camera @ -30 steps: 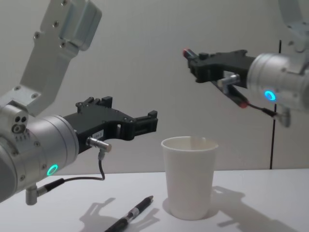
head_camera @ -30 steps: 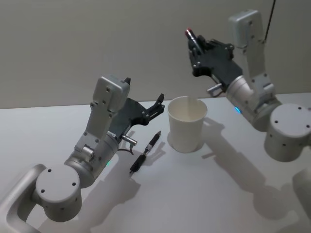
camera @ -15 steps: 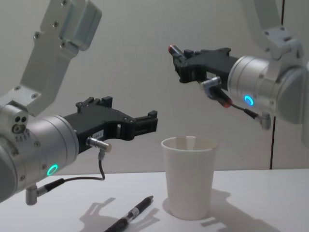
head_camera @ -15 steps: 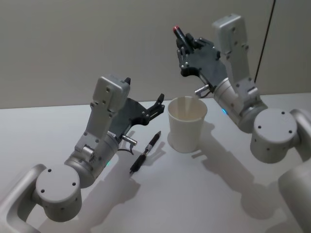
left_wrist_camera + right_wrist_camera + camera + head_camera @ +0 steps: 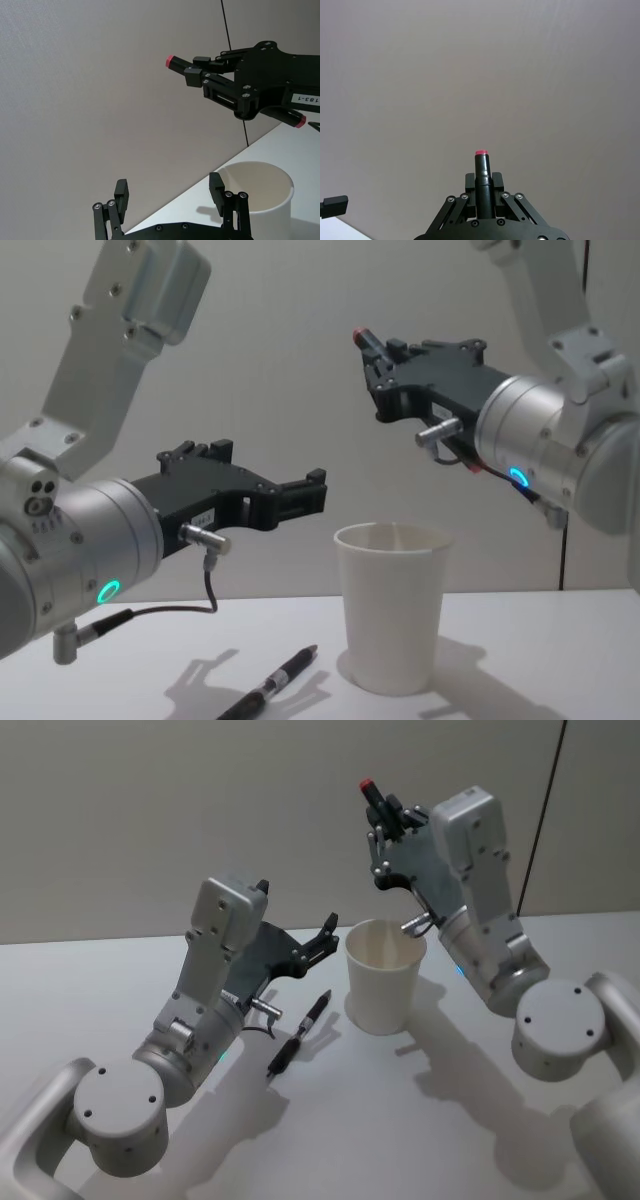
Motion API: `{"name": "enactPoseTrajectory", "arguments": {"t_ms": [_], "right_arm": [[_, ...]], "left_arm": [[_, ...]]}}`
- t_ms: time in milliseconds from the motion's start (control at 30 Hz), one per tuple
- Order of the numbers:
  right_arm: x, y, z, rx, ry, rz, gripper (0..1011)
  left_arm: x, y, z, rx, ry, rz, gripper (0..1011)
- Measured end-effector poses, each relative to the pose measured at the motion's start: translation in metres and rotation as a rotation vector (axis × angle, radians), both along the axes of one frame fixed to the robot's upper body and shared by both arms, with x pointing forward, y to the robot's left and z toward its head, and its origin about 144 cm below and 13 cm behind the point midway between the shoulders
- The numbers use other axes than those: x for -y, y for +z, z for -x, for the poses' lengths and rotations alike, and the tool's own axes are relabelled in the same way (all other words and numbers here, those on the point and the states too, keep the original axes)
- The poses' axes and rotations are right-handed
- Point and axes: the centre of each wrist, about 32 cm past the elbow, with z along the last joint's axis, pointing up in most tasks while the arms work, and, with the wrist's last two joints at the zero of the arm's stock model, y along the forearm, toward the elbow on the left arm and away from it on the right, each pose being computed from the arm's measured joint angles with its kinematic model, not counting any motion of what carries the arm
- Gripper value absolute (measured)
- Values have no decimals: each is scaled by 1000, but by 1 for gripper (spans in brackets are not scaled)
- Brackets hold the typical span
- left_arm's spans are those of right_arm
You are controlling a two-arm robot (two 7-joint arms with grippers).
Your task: Place the pen into the pen holder.
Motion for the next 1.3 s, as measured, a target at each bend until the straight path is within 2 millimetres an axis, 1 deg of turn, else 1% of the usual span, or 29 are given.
{"name": "enactPoseTrajectory", "arguments": {"t_ms": [367, 767, 1033, 1300], "right_arm": [[-1, -2, 9, 8, -10, -61, 185], [-3, -4, 11, 2, -20, -78, 185], [-13, -11, 12, -29, -33, -134, 185], [-30, -19, 11, -56, -39, -212, 185]], "left_arm": [[0, 0, 0, 0, 0, 0, 1001], [0, 0, 0, 0, 0, 0, 1001], [0, 0, 0, 0, 0, 0, 1001], [0, 0, 0, 0, 0, 0, 1001]]}}
